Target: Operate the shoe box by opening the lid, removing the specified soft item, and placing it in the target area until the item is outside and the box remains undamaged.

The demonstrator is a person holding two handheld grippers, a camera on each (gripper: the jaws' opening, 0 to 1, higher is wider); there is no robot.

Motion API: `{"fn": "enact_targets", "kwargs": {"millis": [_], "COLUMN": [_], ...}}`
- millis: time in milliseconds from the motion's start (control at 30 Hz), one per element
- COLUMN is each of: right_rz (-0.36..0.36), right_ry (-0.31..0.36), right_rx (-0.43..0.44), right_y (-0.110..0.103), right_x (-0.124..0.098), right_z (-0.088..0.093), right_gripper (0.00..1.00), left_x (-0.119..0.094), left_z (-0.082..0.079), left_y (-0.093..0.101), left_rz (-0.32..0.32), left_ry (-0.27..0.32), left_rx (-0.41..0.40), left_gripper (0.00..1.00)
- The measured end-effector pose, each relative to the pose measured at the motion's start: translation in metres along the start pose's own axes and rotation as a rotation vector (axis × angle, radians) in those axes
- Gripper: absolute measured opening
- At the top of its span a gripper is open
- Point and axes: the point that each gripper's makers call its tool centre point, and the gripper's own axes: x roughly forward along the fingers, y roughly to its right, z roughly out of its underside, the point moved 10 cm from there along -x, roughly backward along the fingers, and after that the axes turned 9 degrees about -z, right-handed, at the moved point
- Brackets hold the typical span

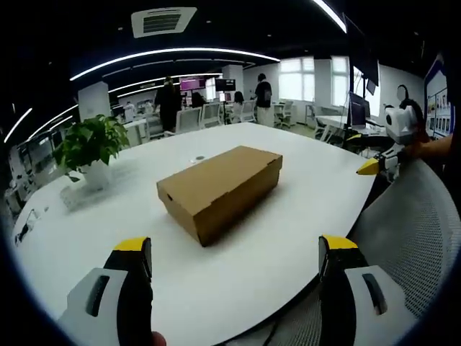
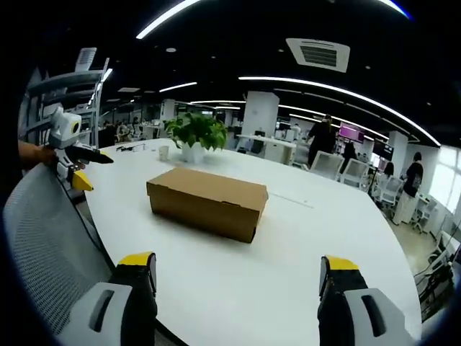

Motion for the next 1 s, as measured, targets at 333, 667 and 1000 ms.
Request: {"fn": "enact_targets", "kwargs": {"millis": [333,667,1000], "right_rz": [-0.002,-0.007,-0.017], "right_ry": [0.001,0.002,-0.006], "right_rx": [0.001,0.005,-0.002], "right_y": [0.0002,-0.0001,-0.0012], "right_x": [0.0001,0.0002,0.0008], "right_z": [-0.0001,-0.0002,0.0], "right_gripper": [0.94,0.94,0.94], "left_x": [0.0007,-0.0001,-0.0012], "left_z": [-0.0007,-0.0017,-0.0027], "left_y": [0.0014,0.0021,0.002], "left_rz": [0.007,0.007,-0.001], "left_ry": [-0.001,-0.004,0.004], "left_rx": [0.0,-0.003,0.003], "left_gripper": [1.0,1.0,1.0]}}
